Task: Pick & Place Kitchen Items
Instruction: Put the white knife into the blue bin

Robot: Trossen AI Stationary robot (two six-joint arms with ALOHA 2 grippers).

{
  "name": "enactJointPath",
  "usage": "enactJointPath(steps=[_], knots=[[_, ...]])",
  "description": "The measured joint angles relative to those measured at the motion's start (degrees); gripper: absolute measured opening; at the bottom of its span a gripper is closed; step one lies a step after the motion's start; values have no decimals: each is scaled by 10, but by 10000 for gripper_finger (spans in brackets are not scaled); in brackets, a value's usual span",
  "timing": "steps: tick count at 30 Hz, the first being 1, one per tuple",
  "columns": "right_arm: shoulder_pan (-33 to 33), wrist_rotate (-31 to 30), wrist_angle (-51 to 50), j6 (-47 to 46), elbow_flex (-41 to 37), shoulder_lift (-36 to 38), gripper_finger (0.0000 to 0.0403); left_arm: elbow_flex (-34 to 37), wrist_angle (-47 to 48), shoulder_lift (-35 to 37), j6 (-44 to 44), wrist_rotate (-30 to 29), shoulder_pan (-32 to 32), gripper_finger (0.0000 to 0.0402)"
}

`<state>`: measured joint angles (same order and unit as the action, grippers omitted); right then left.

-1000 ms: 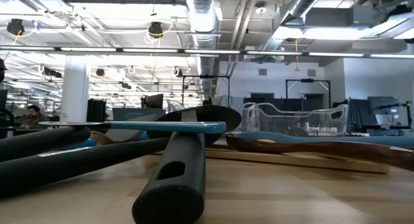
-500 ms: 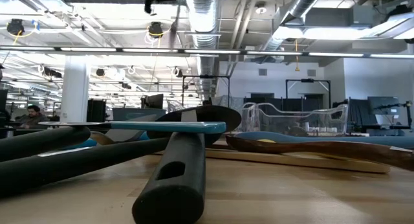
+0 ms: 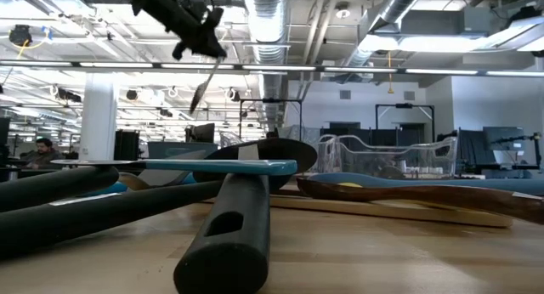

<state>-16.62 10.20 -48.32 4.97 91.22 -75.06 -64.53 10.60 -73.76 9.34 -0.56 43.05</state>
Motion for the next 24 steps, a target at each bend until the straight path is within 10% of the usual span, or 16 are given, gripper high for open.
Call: enactJointPath(steps=[24], knots=[[5,2,-14,0,0,-18,98,113,-26,-88,45,-106,5,6]])
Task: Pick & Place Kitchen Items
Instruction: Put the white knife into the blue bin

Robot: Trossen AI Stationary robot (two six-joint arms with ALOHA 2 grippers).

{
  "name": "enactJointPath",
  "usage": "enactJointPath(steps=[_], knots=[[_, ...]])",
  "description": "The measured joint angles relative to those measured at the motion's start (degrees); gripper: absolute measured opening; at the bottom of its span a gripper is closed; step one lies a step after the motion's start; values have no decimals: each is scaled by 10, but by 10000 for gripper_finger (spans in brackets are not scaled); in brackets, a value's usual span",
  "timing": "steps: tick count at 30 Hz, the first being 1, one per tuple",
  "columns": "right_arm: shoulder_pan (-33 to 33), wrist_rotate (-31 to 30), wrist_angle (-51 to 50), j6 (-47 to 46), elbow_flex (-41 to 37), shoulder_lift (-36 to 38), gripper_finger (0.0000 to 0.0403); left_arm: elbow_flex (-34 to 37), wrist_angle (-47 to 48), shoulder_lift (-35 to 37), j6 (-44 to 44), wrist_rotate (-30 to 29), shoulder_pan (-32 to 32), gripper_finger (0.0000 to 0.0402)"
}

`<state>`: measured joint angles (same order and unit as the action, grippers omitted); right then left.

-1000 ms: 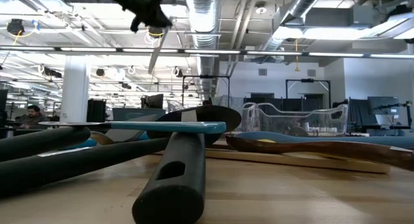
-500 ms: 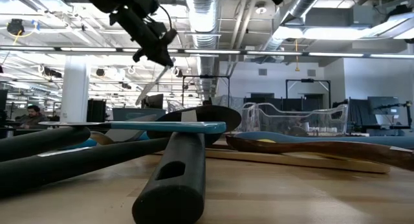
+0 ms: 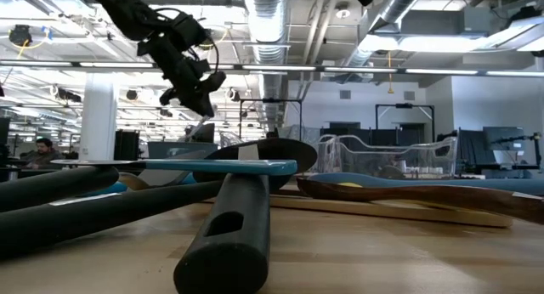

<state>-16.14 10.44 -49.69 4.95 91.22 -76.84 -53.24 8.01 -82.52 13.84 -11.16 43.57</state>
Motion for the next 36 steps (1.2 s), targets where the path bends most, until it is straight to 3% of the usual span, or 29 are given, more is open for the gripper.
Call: enactJointPath(steps=[27,36], knots=[[0,0,0,-20,0,0,98,101,-99,0,1,-23,31,15],[0,0,0,-20,0,0,98,104,-135,0,0,-20,30,30]])
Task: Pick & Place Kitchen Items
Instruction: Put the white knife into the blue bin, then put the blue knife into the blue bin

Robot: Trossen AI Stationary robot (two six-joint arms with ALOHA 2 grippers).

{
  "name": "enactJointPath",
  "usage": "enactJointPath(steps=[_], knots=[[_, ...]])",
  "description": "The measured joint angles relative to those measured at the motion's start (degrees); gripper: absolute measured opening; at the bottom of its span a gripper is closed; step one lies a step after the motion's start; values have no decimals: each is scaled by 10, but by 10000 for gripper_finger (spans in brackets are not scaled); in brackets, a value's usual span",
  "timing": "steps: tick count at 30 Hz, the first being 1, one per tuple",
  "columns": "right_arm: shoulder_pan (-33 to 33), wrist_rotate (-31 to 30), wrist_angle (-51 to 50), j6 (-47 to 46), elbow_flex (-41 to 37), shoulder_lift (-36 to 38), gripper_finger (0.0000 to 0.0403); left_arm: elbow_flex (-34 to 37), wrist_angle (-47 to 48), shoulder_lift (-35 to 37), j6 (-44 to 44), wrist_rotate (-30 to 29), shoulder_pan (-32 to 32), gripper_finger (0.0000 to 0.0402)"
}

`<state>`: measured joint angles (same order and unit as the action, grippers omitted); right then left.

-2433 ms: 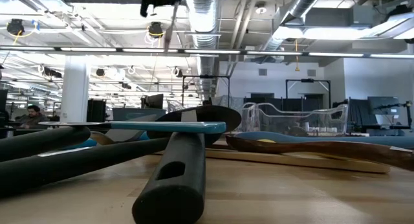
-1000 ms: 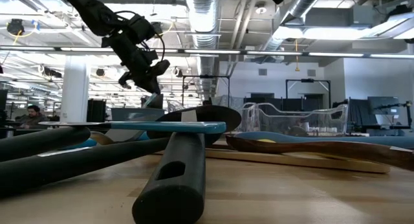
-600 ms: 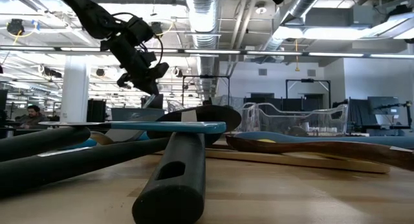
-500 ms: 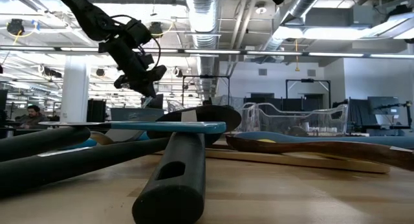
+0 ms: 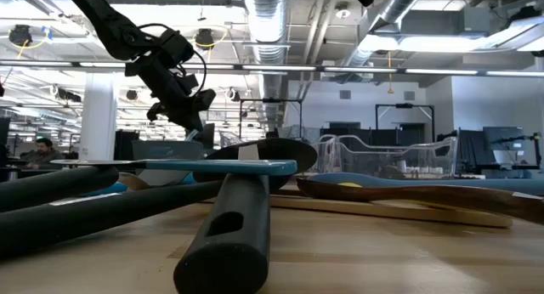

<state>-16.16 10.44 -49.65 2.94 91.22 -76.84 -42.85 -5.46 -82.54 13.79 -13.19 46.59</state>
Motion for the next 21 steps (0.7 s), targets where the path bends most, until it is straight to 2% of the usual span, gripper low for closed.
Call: enactJointPath(steps=[7,16,21], knots=[[0,0,0,0,0,0,98,0,1,0,-24,12,0,52],[0,0,0,5,0,0,98,0,-3,0,-7,18,0,82],[-1,0,0,6,0,0,98,0,-40,0,5,84,-2,76]])
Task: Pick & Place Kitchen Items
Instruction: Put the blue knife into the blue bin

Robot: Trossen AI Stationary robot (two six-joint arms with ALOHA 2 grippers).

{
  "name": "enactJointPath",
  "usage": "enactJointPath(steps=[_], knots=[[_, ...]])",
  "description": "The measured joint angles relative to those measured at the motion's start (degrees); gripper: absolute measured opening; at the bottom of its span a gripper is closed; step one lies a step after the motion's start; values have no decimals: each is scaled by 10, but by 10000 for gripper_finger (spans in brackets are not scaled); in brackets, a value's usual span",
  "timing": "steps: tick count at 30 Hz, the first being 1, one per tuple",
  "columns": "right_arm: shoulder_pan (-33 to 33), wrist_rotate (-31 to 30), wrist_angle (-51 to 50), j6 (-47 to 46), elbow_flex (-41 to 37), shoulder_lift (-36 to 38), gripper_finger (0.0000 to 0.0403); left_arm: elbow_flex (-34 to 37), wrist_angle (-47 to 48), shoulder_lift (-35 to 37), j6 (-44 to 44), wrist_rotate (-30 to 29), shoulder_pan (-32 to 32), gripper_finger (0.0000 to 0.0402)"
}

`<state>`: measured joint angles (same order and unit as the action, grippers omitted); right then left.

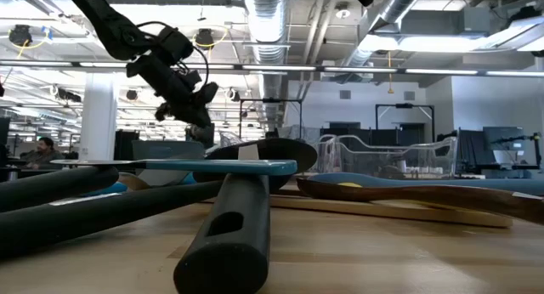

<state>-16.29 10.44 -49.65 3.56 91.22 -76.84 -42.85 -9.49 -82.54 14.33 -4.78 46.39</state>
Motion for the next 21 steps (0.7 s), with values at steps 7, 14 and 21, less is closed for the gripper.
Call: enactJointPath(steps=[7,14,21], knots=[[0,0,0,12,0,0,98,0,-86,22,1,96,-26,40],[1,0,-1,13,0,6,98,0,-86,141,-7,96,-71,4],[2,0,-1,-5,0,29,98,0,-85,276,-8,96,-115,4]])
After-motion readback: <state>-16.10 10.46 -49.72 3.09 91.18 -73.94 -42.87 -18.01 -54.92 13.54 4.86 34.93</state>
